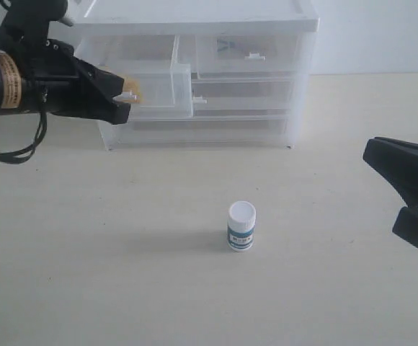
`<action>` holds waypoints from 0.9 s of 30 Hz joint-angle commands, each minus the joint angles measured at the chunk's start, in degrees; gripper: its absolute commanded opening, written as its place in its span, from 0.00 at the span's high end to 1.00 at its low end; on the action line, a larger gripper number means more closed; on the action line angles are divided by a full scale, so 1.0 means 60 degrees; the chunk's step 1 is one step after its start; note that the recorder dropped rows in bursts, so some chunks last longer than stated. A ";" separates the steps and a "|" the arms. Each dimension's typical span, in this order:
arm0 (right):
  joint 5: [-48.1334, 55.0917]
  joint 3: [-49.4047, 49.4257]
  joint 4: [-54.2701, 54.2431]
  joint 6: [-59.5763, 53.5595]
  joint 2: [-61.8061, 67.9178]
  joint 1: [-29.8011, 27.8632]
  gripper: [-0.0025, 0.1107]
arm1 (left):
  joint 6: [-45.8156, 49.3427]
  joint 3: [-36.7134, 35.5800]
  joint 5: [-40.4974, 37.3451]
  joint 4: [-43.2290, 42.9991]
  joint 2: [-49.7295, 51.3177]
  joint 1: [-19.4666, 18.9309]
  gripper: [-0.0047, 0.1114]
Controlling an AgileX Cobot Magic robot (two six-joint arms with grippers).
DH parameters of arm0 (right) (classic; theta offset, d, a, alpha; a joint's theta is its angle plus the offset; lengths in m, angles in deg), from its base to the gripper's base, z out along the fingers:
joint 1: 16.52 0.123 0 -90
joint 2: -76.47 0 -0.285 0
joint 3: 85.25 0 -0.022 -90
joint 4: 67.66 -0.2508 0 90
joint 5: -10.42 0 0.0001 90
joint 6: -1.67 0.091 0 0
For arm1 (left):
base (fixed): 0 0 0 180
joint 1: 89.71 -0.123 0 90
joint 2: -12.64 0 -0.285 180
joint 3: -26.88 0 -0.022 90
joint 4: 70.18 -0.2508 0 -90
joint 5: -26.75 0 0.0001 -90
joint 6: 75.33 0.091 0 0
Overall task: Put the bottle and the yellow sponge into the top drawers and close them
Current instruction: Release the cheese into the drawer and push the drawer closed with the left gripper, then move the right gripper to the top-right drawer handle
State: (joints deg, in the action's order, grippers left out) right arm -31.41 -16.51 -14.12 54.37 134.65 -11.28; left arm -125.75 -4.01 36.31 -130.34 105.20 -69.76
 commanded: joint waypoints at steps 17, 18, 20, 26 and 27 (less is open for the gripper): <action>-0.0130 -0.0057 -0.0363 -0.0140 0.0026 -0.0010 0.96 | 0.0119 0.1435 0.0174 -0.0113 0.1635 -0.0141 0.93; -0.0177 -0.0136 -0.0728 -0.0265 0.0124 -0.0010 0.96 | 0.0214 0.0770 0.0902 -0.0113 0.1101 -0.0024 0.93; 0.0051 -0.0563 -0.1663 -0.0868 0.0547 -0.0010 0.96 | 0.0407 -0.0494 0.2528 0.0002 -0.0003 0.0076 0.93; -0.2492 -0.4654 -0.0194 0.3643 0.6780 -0.0010 0.98 | 0.3785 -0.4768 0.4163 0.4219 -0.4721 0.0076 0.93; -0.3038 -0.4968 -0.0194 0.4044 0.7381 -0.0010 0.98 | 0.3785 -0.4966 0.4145 0.4219 -0.5041 0.0076 0.93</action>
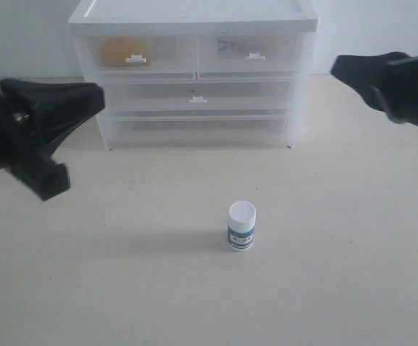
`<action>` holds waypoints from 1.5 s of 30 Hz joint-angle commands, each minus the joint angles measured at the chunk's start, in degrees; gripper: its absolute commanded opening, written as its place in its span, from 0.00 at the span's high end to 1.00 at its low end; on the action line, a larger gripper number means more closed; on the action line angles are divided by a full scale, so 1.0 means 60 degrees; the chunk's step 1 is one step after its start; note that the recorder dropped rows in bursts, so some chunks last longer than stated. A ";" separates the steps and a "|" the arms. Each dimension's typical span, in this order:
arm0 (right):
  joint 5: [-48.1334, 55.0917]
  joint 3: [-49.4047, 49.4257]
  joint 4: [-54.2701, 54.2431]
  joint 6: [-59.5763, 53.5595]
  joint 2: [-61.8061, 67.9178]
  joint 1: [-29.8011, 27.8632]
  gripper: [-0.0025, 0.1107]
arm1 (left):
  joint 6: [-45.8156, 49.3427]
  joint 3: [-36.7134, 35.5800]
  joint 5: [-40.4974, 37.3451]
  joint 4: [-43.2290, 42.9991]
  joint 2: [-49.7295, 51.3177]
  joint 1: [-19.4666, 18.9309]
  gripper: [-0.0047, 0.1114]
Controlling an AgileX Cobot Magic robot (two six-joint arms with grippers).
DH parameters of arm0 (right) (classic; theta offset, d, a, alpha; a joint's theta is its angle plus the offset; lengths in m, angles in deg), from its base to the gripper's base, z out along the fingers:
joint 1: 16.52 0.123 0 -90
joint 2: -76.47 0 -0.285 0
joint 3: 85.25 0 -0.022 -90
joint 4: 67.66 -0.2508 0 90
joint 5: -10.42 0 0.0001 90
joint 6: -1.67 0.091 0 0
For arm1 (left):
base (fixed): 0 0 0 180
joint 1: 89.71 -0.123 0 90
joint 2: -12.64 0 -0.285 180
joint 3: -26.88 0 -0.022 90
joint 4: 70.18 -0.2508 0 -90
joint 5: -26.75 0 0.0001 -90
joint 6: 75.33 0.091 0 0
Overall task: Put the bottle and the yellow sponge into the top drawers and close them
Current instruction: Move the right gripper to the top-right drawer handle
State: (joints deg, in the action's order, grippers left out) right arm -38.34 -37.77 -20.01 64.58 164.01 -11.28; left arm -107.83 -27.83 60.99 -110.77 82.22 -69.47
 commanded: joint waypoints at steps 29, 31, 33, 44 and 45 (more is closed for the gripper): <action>-0.3535 -0.4950 -0.2154 0.6045 0.6813 0.1401 0.45 | 0.0823 -0.1521 -0.0490 0.0940 -0.1849 0.0026 0.93; -0.3535 -0.4950 -0.2085 0.6113 0.6795 0.1401 0.46 | 0.0865 -0.1521 -0.0490 0.0940 -0.1849 0.0026 0.93; -0.3535 -0.4950 -0.2085 0.6132 0.6795 0.1401 0.48 | 0.0865 -0.1521 -0.0490 0.0940 -0.1849 0.0026 0.93; -0.3535 -0.4950 -0.1001 0.6987 0.6743 0.1401 0.89 | 0.0932 -0.1521 -0.0578 0.0940 -0.1849 0.0026 0.93; -0.3535 -0.4950 -0.0921 0.7026 0.6708 0.1401 0.89 | 0.0932 -0.1521 -0.0602 0.0940 -0.1849 0.0026 0.93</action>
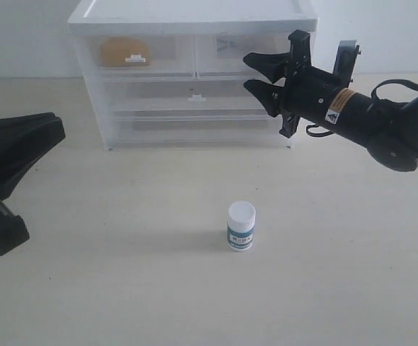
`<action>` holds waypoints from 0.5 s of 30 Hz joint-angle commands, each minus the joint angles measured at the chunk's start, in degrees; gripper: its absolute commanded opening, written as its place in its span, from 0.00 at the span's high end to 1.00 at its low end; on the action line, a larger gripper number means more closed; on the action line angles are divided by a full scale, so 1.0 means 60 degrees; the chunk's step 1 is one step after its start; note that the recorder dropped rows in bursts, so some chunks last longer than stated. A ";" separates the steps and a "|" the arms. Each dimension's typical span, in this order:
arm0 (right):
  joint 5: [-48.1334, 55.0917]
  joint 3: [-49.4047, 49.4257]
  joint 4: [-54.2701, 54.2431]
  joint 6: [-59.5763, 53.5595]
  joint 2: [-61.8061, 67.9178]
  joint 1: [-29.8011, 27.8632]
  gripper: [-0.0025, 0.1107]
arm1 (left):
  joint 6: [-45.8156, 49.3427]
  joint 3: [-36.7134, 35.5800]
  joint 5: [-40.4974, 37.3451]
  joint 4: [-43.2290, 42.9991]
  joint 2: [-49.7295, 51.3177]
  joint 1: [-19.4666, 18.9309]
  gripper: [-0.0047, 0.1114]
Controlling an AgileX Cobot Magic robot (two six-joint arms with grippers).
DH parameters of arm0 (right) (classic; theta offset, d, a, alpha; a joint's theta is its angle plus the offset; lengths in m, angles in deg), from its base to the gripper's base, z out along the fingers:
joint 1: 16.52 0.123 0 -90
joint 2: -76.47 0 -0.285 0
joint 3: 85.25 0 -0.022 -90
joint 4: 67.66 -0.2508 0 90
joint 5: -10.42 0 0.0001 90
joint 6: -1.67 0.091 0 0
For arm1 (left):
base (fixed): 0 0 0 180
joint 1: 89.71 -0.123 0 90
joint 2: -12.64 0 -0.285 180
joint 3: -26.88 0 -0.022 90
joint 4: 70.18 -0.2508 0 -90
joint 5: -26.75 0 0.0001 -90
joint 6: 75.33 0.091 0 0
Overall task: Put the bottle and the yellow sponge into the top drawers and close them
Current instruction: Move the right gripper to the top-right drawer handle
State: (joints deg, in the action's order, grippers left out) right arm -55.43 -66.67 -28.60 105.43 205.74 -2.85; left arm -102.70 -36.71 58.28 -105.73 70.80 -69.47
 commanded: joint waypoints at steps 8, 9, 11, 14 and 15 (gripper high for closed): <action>-0.0685 -0.0133 0.0736 0.0975 -0.1209 -0.0004 0.89 | 0.0099 -0.0041 -0.0248 0.0099 0.0055 0.0026 0.93; -0.0685 -0.0133 0.0755 0.1079 -0.1328 -0.0004 0.89 | 0.0099 -0.0041 -0.0248 0.0099 0.0055 0.0026 0.93; -0.0182 -0.0133 0.0910 0.1607 -0.1477 -0.0004 0.89 | 0.0117 -0.0041 -0.0245 0.0099 0.0055 0.0026 0.93; -0.0567 -0.0133 0.0843 0.1989 -0.1469 -0.0004 0.89 | 0.0117 -0.0041 -0.0245 0.0099 0.0055 0.0026 0.93; -0.0587 -0.0133 0.0811 0.1908 -0.1469 -0.0004 0.89 | 0.0117 -0.0041 -0.0245 0.0099 0.0055 0.0026 0.93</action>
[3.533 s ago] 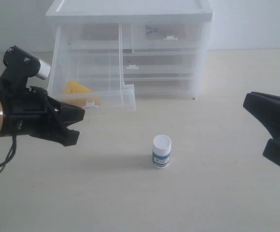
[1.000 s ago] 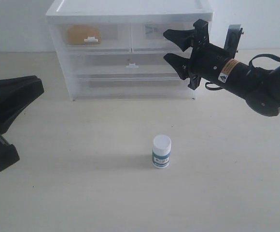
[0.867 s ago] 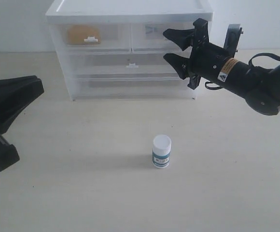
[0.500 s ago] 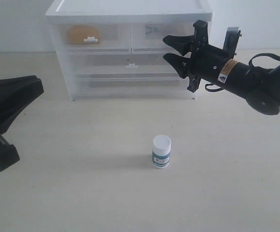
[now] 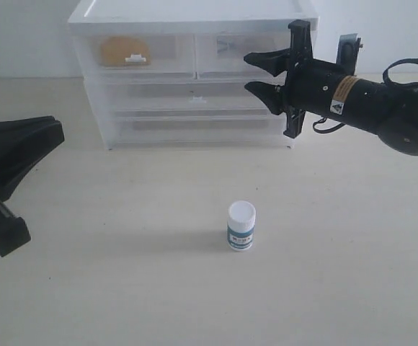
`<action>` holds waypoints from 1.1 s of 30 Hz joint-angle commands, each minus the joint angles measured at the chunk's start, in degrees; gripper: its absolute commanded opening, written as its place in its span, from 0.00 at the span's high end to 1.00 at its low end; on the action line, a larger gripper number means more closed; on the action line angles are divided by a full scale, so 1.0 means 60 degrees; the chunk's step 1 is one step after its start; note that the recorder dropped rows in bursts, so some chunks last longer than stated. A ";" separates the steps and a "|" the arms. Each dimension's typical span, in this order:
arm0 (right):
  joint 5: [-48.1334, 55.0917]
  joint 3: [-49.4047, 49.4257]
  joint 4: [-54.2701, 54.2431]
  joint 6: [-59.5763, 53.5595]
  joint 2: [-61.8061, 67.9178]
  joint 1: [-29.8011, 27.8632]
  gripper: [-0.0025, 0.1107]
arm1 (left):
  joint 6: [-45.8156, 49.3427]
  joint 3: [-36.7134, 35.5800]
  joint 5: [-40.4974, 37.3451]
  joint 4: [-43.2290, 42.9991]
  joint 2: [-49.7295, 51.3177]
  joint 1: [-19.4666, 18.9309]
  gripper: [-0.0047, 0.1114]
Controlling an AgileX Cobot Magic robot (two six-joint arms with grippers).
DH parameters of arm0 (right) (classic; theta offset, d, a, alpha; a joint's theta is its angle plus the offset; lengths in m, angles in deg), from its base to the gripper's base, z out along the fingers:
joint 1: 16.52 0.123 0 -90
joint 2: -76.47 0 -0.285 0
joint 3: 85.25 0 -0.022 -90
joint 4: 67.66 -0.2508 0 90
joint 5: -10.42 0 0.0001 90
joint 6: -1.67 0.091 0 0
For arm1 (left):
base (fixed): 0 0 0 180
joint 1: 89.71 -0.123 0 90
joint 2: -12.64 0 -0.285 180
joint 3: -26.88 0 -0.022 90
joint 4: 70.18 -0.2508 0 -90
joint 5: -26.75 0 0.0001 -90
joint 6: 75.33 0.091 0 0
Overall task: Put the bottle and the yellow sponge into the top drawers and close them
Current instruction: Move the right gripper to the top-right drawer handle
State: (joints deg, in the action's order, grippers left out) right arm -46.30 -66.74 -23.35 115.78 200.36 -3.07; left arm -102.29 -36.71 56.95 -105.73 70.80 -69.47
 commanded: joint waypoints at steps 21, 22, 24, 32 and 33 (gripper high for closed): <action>0.0956 -0.0699 0.0671 -0.0649 -0.0572 0.0032 0.89 | 0.0049 -0.0041 -0.0024 0.0099 0.0055 0.0026 0.93; 0.0976 -0.0766 0.0803 -0.0598 -0.0572 0.0032 0.89 | 0.0049 -0.0041 -0.0024 0.0099 0.0055 0.0026 0.93; 0.1281 -0.0901 0.0982 -0.0513 -0.0572 0.0032 0.89 | 0.0049 -0.0041 -0.0024 0.0099 0.0055 0.0026 0.93; 0.1435 -0.0901 0.0451 -0.0775 -0.0572 0.0056 0.89 | 0.0046 -0.0041 -0.0185 0.0099 0.0055 0.0026 0.93; 0.1479 -0.0901 0.0451 -0.0775 -0.0572 0.0056 0.89 | 0.0046 -0.0041 -0.0185 0.0099 0.0055 0.0026 0.93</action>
State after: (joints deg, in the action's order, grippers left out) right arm -36.01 -70.19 -16.85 113.70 198.33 -2.79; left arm -102.20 -36.71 56.09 -105.73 70.80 -69.47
